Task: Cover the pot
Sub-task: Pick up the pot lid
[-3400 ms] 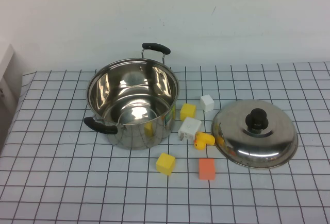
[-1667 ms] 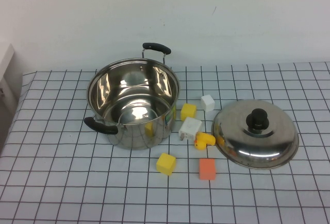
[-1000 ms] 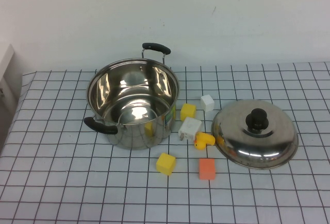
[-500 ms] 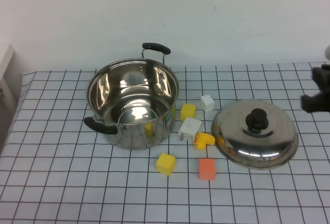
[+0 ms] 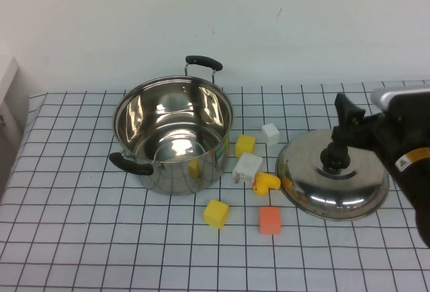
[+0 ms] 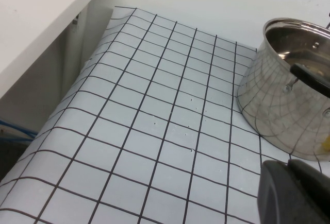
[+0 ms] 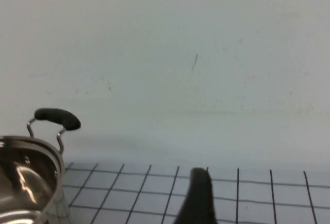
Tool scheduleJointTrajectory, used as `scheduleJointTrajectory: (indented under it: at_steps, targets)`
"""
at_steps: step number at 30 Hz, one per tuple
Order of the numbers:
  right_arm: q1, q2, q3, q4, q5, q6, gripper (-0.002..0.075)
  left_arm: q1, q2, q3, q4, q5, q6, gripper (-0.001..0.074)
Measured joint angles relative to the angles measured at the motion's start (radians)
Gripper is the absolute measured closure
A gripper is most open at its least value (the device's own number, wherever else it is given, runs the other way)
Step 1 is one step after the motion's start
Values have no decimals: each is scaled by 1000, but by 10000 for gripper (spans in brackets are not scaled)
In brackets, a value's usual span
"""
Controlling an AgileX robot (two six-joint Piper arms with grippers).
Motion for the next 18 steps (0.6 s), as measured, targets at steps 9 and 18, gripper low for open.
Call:
scheduleJointTrajectory:
  at_steps: [9,18]
  targets:
    - [0,221,-117,0,-13,8,156,0,0,0,0,0,5,738]
    - [-38,355,-215,-2,45,13,156,0,0,0,0,0,5,738]
